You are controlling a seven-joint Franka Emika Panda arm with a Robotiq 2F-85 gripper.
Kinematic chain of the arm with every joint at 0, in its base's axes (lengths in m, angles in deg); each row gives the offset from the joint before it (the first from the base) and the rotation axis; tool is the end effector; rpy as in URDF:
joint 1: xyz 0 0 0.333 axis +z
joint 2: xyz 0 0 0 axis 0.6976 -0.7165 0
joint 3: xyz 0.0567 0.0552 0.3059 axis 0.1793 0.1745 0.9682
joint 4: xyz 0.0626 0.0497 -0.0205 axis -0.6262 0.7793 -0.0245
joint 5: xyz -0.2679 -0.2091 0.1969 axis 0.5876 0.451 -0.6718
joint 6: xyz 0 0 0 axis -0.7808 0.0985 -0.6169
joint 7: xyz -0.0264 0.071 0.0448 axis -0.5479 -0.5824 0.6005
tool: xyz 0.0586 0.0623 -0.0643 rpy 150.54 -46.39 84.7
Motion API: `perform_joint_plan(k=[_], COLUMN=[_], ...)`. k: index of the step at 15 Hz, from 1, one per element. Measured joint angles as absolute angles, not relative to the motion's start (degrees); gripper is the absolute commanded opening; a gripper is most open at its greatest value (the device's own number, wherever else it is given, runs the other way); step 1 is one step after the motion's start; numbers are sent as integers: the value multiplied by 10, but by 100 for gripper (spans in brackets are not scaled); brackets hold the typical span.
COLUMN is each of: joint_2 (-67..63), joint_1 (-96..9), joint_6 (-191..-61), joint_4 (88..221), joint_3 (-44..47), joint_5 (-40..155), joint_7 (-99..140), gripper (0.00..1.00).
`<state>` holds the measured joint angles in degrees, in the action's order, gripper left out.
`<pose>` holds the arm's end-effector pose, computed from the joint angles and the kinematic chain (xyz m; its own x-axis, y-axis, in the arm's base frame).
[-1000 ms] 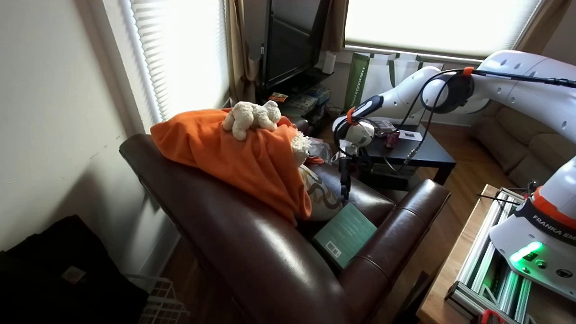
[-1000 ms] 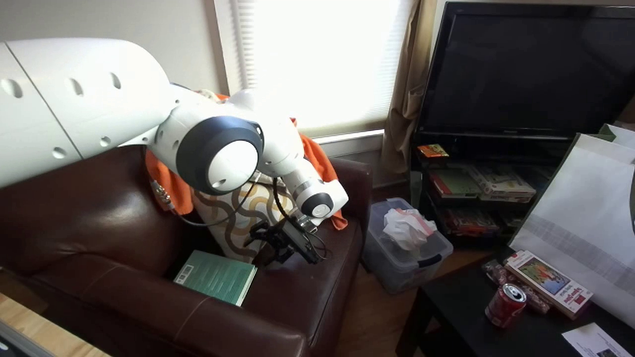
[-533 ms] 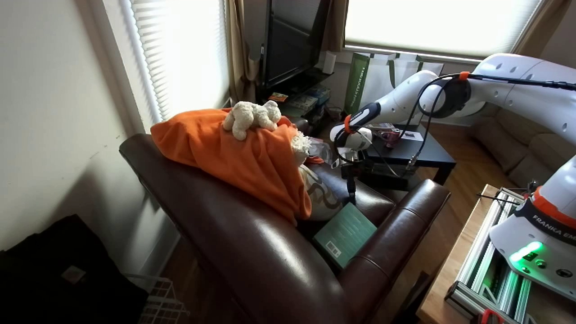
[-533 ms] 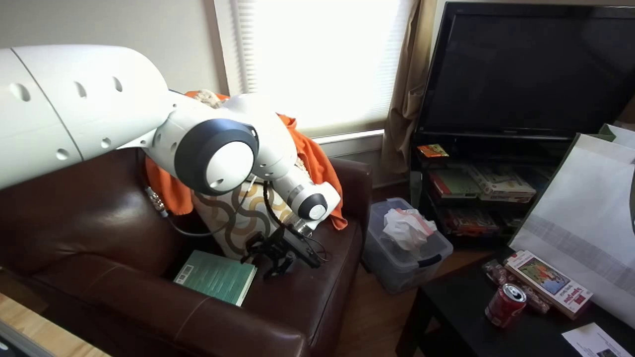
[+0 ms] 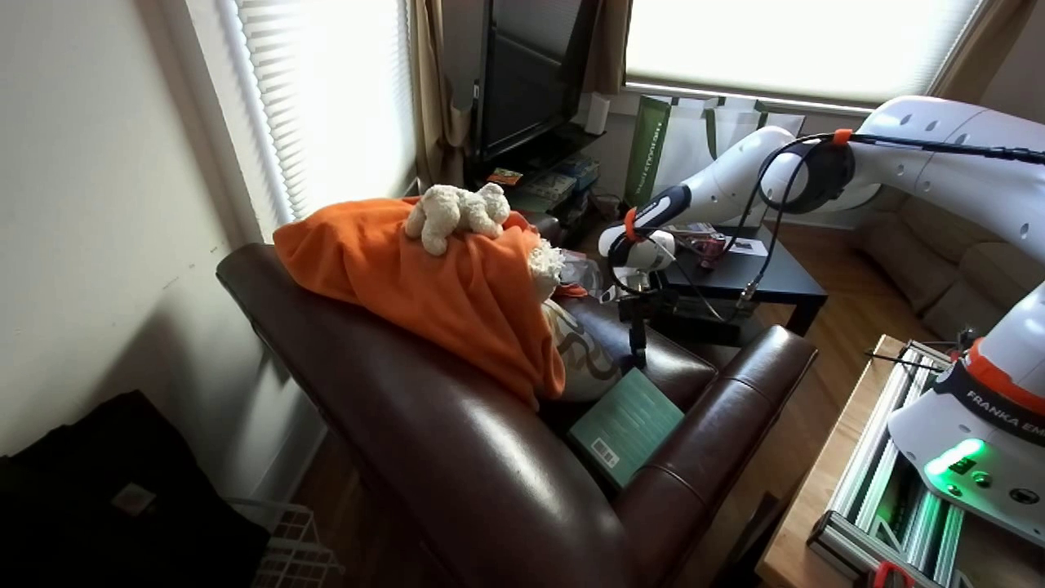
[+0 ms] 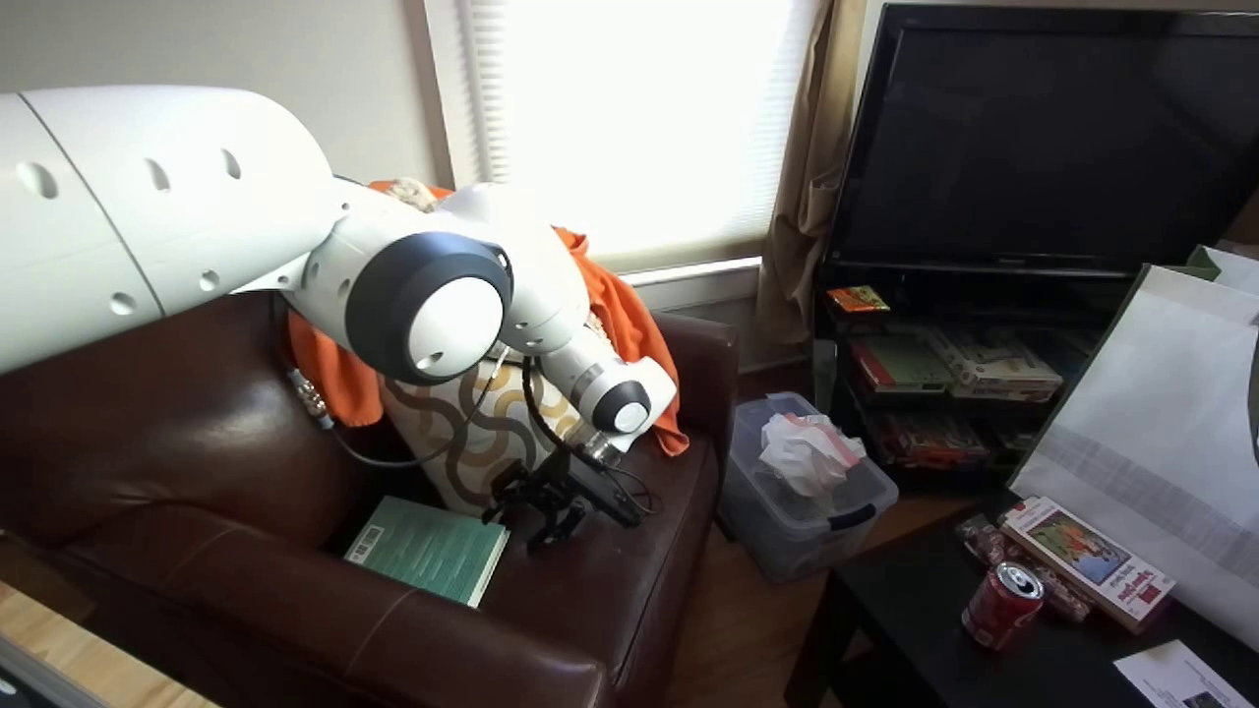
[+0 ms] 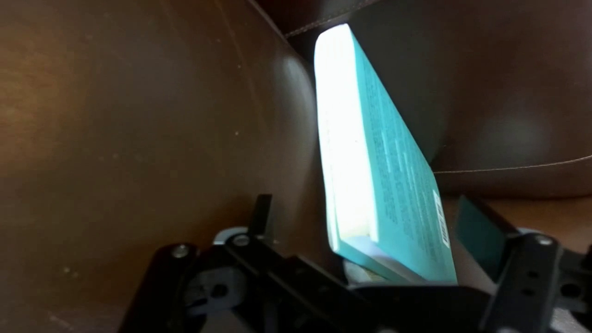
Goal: Pick up the book and place it on the right arm rest of the brown couch
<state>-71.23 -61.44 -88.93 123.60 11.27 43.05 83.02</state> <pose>0.5711 -0.1046 -0.1346 0.7104 0.6636 -0.2344 0.3027 -0.5887 -0.7495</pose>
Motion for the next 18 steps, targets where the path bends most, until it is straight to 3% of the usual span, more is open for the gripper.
perform_joint_plan(k=[11, 18], joint_2=[-707, -704], joint_1=[-570, -473], joint_6=[-928, -873], joint_4=[1238, 1214], joint_3=[160, 152], joint_5=[440, 459], joint_7=[976, 842], gripper=[100, 100])
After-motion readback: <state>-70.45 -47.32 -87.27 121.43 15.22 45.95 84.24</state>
